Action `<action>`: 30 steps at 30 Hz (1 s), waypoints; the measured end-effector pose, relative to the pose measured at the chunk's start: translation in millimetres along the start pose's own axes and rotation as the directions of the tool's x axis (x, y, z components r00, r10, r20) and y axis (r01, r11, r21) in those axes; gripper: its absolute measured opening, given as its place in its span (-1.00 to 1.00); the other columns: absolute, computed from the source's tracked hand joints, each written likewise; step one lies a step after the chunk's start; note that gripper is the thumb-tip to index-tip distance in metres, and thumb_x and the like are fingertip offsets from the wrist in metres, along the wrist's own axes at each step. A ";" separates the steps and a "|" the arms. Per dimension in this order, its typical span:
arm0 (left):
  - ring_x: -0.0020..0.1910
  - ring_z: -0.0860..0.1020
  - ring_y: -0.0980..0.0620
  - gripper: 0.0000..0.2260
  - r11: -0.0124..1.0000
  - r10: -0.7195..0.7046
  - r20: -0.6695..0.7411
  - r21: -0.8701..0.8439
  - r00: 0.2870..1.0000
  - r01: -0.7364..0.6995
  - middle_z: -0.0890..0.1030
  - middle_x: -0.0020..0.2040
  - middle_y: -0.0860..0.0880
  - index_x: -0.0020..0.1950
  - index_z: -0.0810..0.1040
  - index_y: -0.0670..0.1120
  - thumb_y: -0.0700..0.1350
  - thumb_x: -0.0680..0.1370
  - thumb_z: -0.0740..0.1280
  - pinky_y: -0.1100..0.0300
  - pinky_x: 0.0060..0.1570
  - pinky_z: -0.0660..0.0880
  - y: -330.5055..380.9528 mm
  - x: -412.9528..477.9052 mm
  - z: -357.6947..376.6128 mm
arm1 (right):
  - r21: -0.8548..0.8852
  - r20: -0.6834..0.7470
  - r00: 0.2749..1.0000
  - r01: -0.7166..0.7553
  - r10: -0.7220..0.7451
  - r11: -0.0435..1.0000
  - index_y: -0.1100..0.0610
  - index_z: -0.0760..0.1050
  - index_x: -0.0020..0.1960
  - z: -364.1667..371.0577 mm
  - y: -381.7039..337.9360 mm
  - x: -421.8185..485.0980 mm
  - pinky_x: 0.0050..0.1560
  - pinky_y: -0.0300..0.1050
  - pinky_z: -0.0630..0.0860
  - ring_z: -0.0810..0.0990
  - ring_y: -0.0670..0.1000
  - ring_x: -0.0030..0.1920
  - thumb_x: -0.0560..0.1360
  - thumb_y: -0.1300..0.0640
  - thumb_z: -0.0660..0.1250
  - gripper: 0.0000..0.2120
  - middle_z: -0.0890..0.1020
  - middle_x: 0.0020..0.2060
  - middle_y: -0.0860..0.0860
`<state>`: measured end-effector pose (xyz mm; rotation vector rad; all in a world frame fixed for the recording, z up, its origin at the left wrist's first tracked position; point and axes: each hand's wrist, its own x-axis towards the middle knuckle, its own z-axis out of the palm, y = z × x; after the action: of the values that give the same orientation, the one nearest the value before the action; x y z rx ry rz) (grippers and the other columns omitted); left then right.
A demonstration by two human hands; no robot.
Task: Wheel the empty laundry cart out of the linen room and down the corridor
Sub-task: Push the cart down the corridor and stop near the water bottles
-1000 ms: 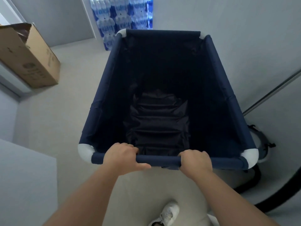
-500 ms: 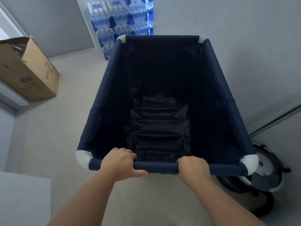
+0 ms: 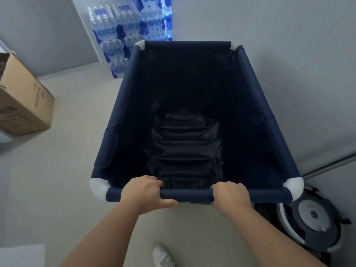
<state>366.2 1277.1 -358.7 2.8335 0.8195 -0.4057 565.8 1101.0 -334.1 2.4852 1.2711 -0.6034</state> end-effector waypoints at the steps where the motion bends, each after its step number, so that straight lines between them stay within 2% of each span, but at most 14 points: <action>1: -0.20 0.49 0.14 -0.37 1.000 0.002 -0.002 0.000 1.000 -0.002 0.50 -0.24 0.15 -0.15 0.52 0.14 0.64 0.31 0.03 0.13 -0.21 0.48 -3.0 10.2 -3.5 | -0.008 0.009 1.000 -0.006 0.006 1.000 -0.12 0.54 0.10 -7.1 0.6 10.0 -0.05 -0.06 0.29 0.51 0.00 -0.17 0.51 0.07 0.30 -0.81 0.56 -0.21 -0.10; 5: -0.20 0.48 0.14 -0.37 1.000 0.004 0.002 -0.025 1.000 -0.004 0.49 -0.23 0.15 -0.13 0.53 0.14 0.63 0.33 0.03 0.11 -0.22 0.48 -14.3 51.4 -16.9 | -0.026 0.023 1.000 -0.012 0.013 1.000 -0.11 0.55 0.10 -32.7 4.5 49.3 -0.04 -0.06 0.31 0.59 0.02 -0.06 0.51 0.09 0.29 -0.80 0.64 -0.11 -0.09; 14: -0.23 0.45 0.13 -0.38 0.999 0.020 -0.022 -0.038 1.000 -0.021 0.46 -0.25 0.16 -0.16 0.49 0.14 0.63 0.33 0.02 0.11 -0.28 0.38 -37.4 130.6 -41.3 | -0.043 0.072 0.997 0.018 -0.015 0.999 -0.09 0.55 0.15 -83.3 16.6 127.3 -0.07 -0.09 0.36 0.56 0.02 -0.08 0.52 0.09 0.27 -0.77 0.63 -0.05 -0.06; 18: -0.23 0.46 0.14 -0.41 0.999 0.014 -0.018 -0.044 1.000 -0.015 0.45 -0.24 0.17 -0.17 0.49 0.16 0.62 0.33 0.01 0.12 -0.31 0.37 -44.1 161.1 -56.3 | -0.030 0.091 0.995 0.037 -0.034 0.999 -0.10 0.55 0.15 -104.4 23.0 160.0 -0.13 -0.07 0.48 0.60 0.03 -0.07 0.51 0.07 0.28 -0.76 0.63 -0.05 -0.06; 22: -0.21 0.48 0.15 -0.40 0.998 -0.042 -0.008 -0.054 0.999 0.042 0.49 -0.19 0.16 -0.17 0.54 0.17 0.63 0.32 0.04 0.14 -0.32 0.38 -49.0 185.3 -69.5 | -0.014 0.109 0.992 0.058 -0.056 0.998 -0.07 0.57 0.13 -123.2 29.4 190.7 -0.09 -0.04 0.59 0.62 0.03 -0.09 0.49 0.07 0.30 -0.77 0.63 -0.08 -0.06; 30: -0.15 0.48 0.15 -0.36 0.988 -0.135 0.031 -0.075 0.990 0.137 0.52 -0.14 0.18 -0.16 0.61 0.14 0.64 0.32 0.08 0.14 -0.24 0.43 -45.9 242.0 -89.8 | -0.052 0.085 0.987 0.139 -0.134 0.989 -0.04 0.56 0.09 -154.1 55.9 255.8 -0.23 -0.06 0.49 0.62 0.04 -0.14 0.48 0.10 0.30 -0.80 0.63 -0.12 -0.05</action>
<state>557.0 1456.7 -350.3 2.7059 1.0050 -0.4183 781.9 1314.1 -320.6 2.3166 1.4158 -0.6826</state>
